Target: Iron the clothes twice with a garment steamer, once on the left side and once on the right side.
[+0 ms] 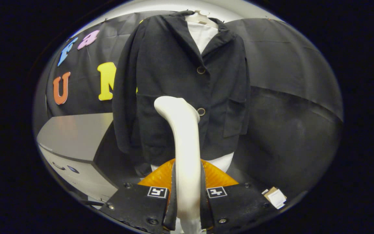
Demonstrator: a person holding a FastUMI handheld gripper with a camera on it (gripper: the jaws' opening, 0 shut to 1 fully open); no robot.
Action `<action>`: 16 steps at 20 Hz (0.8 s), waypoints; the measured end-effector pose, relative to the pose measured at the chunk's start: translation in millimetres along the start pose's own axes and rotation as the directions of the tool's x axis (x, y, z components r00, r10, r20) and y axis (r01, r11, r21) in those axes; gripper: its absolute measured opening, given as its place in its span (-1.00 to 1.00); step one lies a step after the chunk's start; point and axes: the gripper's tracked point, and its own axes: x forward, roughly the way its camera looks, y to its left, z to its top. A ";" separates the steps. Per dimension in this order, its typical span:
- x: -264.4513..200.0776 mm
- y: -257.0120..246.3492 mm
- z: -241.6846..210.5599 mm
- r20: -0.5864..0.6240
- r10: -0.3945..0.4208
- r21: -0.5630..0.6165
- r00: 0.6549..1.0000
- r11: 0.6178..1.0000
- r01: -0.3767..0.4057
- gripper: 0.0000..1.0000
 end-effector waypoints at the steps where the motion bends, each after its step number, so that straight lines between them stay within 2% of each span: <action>1: 1.6 -1.6 -6.6 -0.011 -0.001 -0.002 1.000 1.000 0.001 -0.38; 8: 21.5 -4.6 -77.7 -0.103 -0.007 -0.029 0.995 1.000 0.004 -0.38; 16: 29.8 -4.3 -125.7 -0.157 0.010 -0.031 0.988 0.999 -0.015 -0.38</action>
